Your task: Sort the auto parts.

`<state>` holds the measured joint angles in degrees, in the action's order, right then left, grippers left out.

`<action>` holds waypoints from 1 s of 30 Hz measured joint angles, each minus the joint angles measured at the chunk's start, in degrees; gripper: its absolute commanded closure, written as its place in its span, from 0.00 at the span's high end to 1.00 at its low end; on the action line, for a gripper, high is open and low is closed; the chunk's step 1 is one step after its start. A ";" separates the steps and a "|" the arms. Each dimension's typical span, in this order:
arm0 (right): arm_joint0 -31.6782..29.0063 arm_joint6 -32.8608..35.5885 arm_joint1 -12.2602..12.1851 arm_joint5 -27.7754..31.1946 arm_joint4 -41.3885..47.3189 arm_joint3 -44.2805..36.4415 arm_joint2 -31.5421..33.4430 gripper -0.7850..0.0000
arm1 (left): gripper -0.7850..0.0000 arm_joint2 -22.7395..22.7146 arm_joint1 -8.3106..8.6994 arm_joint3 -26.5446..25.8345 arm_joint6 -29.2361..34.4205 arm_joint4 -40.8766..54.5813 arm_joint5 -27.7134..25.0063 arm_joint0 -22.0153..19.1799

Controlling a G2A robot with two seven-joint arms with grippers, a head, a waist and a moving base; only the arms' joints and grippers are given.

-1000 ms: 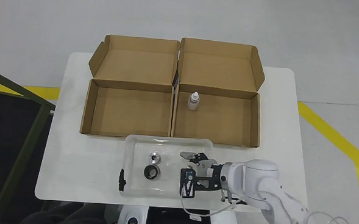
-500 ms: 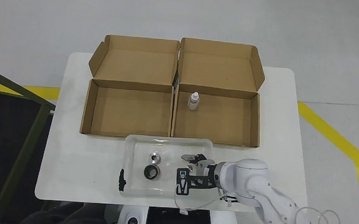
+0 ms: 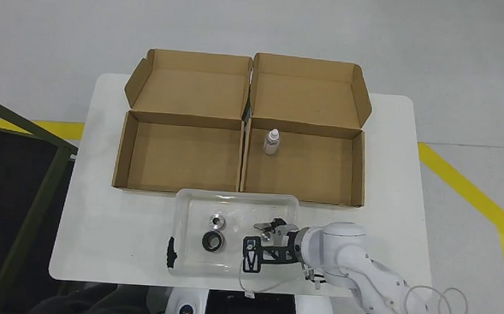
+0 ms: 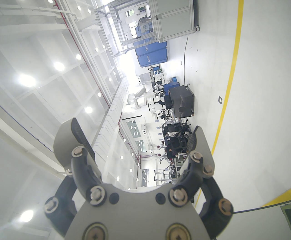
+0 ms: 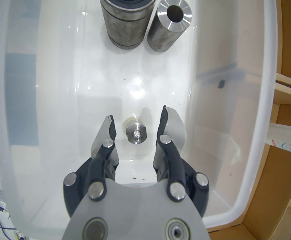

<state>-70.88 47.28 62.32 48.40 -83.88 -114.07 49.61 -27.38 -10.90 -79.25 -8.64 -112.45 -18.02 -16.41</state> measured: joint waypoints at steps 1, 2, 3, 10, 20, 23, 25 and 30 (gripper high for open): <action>0.14 0.31 0.04 -0.09 0.16 0.15 -0.22 0.42 | 1.00 0.00 0.00 0.00 0.00 0.00 0.00 0.00; 0.25 0.53 0.07 -0.14 0.27 0.27 -0.38 0.41 | 1.00 0.00 0.00 0.00 0.00 0.00 0.00 0.00; 0.36 0.75 0.09 -0.14 0.35 0.41 -0.52 0.40 | 1.00 0.00 0.00 0.00 0.00 0.00 0.00 0.00; 1.19 1.60 0.14 -0.16 1.02 1.48 -0.99 0.02 | 1.00 0.00 0.00 0.00 0.00 0.00 0.00 0.00; 1.32 -1.08 -0.02 0.06 3.01 0.38 -0.64 0.00 | 1.00 0.00 0.00 0.00 0.00 0.00 0.00 0.00; 1.22 -3.33 -0.13 -0.23 2.71 -0.46 -0.21 0.00 | 1.00 0.00 0.00 0.00 0.00 0.00 0.00 0.00; 1.05 -5.65 -0.24 -0.71 2.12 -1.30 0.36 0.00 | 1.00 0.00 0.00 0.00 0.00 0.00 0.00 0.00; 0.05 -12.49 -0.60 -1.63 1.99 -3.23 2.38 0.00 | 1.00 0.00 0.00 0.00 0.00 0.00 0.00 0.00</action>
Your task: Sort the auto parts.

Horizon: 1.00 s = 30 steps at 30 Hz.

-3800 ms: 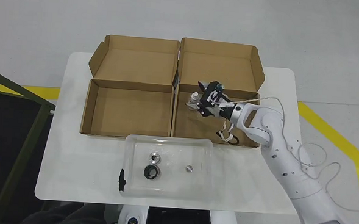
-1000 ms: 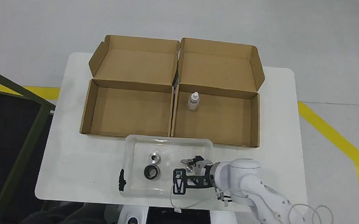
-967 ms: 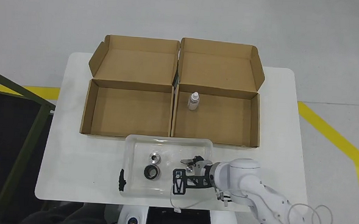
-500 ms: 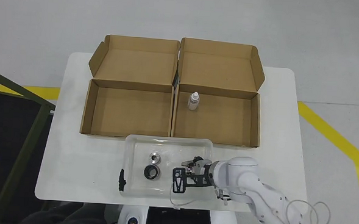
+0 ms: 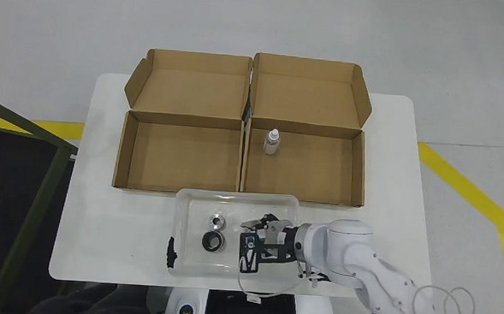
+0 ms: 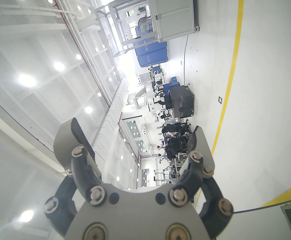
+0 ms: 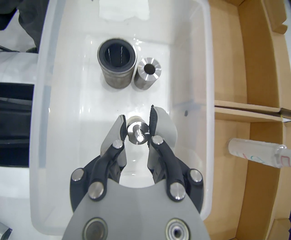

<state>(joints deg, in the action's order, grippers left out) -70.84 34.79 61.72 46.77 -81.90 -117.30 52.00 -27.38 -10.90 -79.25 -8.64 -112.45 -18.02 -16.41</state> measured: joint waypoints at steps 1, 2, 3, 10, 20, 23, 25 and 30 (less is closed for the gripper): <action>-0.18 -1.77 -0.10 0.12 0.31 -0.54 0.62 0.00 | 1.00 0.00 0.00 0.00 0.00 0.00 0.00 0.00; -0.30 -3.02 -0.18 0.16 0.52 -0.93 1.10 0.00 | 1.00 0.00 0.00 0.00 0.00 0.00 0.00 0.00; -0.43 -4.23 -0.25 0.16 0.74 -1.32 1.59 0.00 | 1.00 0.00 0.00 0.00 0.00 0.00 0.00 0.00; -1.15 -13.30 -0.78 -0.08 2.63 -3.98 5.85 0.00 | 1.00 0.00 0.00 0.00 0.00 0.00 0.00 0.00; -1.97 -18.27 -1.63 -0.27 3.88 -5.64 12.55 0.00 | 1.00 0.00 0.00 0.00 0.00 0.00 0.00 0.00; -2.29 -19.46 -1.86 -0.23 5.25 -5.50 14.61 0.00 | 1.00 0.00 0.00 0.00 0.00 0.00 0.00 0.00; -2.41 -20.18 -1.99 -0.14 6.05 -5.02 15.81 0.00 | 1.00 0.00 0.00 0.00 0.00 0.00 0.00 0.00; -2.15 -21.95 -2.17 0.11 8.41 -2.96 17.77 0.00 | 1.00 0.00 0.00 0.00 0.00 0.00 0.00 0.00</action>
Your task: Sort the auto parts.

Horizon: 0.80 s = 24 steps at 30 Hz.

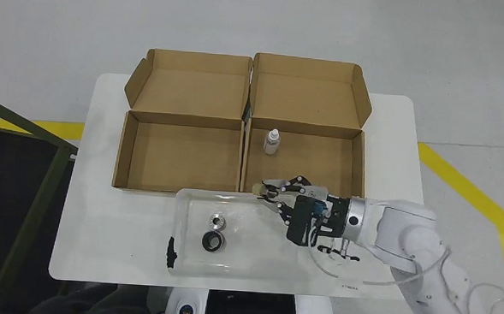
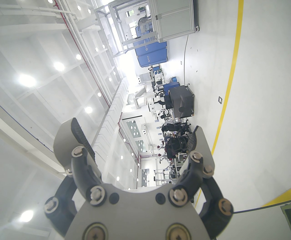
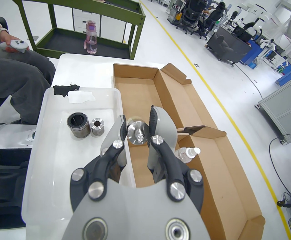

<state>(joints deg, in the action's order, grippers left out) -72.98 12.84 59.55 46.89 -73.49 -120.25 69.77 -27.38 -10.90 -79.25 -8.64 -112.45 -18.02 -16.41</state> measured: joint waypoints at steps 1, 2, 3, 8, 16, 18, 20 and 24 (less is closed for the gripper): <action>0.19 -0.70 -0.01 0.29 0.85 0.60 0.26 0.00 | 1.00 0.00 0.00 0.00 0.00 0.00 0.00 0.00; 0.40 -1.13 -0.02 0.53 1.32 1.13 0.41 0.00 | 1.00 0.00 0.00 0.00 0.00 0.00 0.00 0.00; 0.64 -1.42 -0.03 0.80 1.64 1.67 0.46 0.00 | 1.00 0.00 0.00 0.00 0.00 0.00 0.00 0.00; 2.07 -2.15 0.05 1.15 2.93 4.62 0.03 0.00 | 1.00 0.00 0.00 0.00 0.00 0.00 0.00 0.00; 4.80 -0.67 0.12 0.94 4.27 10.19 -0.13 0.00 | 1.00 0.00 0.00 0.00 0.00 0.00 0.00 0.00; 5.74 -0.19 0.15 1.25 4.65 11.59 -0.30 0.00 | 1.00 0.00 0.00 0.00 0.00 0.00 0.00 0.00; 7.07 0.58 0.20 1.55 4.72 13.19 -0.61 0.00 | 1.00 0.00 0.00 0.00 0.00 0.00 0.00 0.00; 9.44 2.61 0.33 1.48 4.60 15.99 -1.46 0.00 | 1.00 0.00 0.00 0.00 0.00 0.00 0.00 0.00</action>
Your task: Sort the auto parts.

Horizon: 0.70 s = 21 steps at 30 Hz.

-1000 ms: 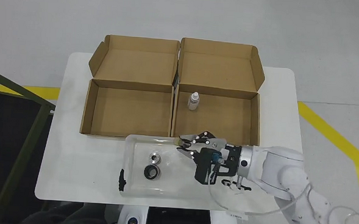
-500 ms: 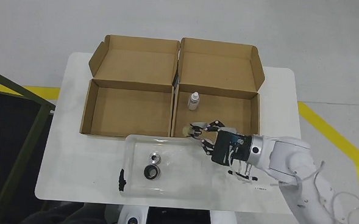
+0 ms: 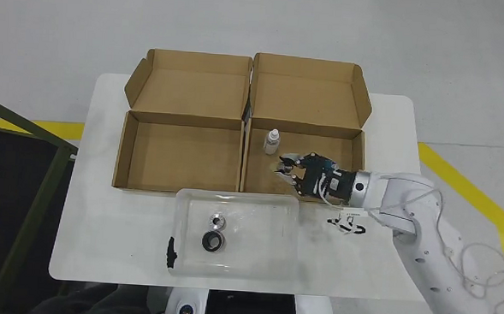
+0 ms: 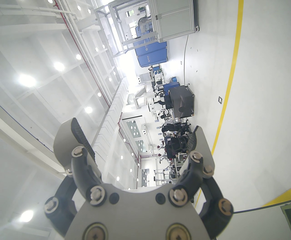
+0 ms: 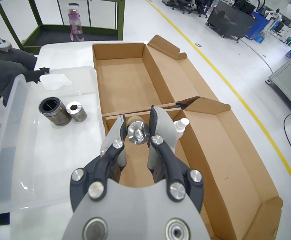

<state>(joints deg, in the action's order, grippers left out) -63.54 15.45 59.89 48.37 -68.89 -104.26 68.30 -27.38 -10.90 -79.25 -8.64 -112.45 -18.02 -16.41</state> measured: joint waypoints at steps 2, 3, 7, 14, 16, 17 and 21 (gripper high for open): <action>1.33 1.07 0.10 -0.15 0.02 1.74 -0.52 0.00 | 1.00 0.00 0.00 0.00 0.00 0.00 0.00 0.00; 1.89 1.54 0.15 -0.19 0.07 2.52 -0.79 0.00 | 1.00 0.00 0.00 0.00 0.00 0.00 0.00 0.00; 4.45 4.04 0.40 -0.53 -0.06 6.12 -2.17 0.00 | 1.00 0.00 0.00 0.00 0.00 0.00 0.00 0.00; 8.89 6.64 0.93 -0.89 -0.08 11.96 -4.39 0.00 | 1.00 0.00 0.00 0.00 0.00 0.00 0.00 0.00; 10.19 7.12 1.11 -0.96 -0.25 13.60 -5.10 0.00 | 1.00 0.00 0.00 0.00 0.00 0.00 0.00 0.00; 10.70 7.32 1.20 -1.02 -0.36 14.27 -5.44 0.00 | 1.00 0.00 0.00 0.00 0.00 0.00 0.00 0.00; 12.56 8.21 1.57 -1.69 -0.91 16.81 -6.91 0.00 | 1.00 0.00 0.00 0.00 0.00 0.00 0.00 0.00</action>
<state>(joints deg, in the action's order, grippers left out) -50.99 23.66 61.46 46.68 -69.80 -87.45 61.39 -27.38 -10.90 -79.25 -8.64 -112.45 -18.02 -16.41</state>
